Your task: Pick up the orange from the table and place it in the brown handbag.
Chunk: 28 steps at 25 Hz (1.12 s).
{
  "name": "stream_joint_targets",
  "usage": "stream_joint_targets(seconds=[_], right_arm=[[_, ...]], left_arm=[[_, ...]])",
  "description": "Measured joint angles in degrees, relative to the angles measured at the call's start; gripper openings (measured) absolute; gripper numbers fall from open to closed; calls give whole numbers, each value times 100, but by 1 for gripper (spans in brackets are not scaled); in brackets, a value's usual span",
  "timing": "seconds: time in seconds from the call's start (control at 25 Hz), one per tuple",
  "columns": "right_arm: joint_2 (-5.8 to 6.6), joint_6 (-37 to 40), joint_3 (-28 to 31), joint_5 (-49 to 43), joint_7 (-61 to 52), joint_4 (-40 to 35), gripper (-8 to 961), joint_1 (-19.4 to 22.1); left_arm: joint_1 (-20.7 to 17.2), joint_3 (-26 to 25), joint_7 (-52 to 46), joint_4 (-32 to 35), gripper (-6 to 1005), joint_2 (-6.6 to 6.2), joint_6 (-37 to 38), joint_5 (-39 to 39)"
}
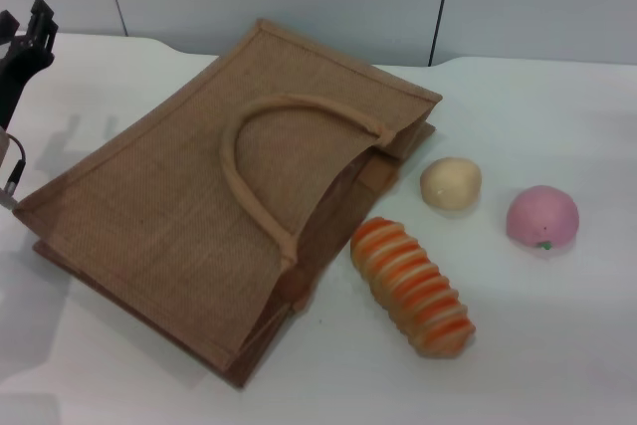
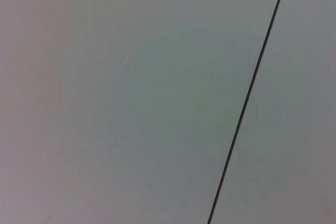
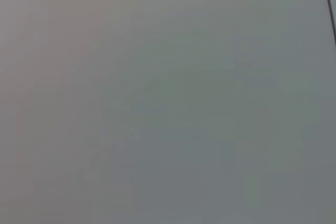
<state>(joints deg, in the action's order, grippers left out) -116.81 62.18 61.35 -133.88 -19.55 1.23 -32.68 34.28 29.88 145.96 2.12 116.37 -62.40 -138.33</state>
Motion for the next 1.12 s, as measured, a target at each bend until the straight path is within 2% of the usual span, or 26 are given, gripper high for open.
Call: stream_joint_targets(seconds=[1.12], right_arm=[[8,-2,17,21,-76,-9,698,61]], left_arm=[[32,61,-4,-63,498,0,-49,47]])
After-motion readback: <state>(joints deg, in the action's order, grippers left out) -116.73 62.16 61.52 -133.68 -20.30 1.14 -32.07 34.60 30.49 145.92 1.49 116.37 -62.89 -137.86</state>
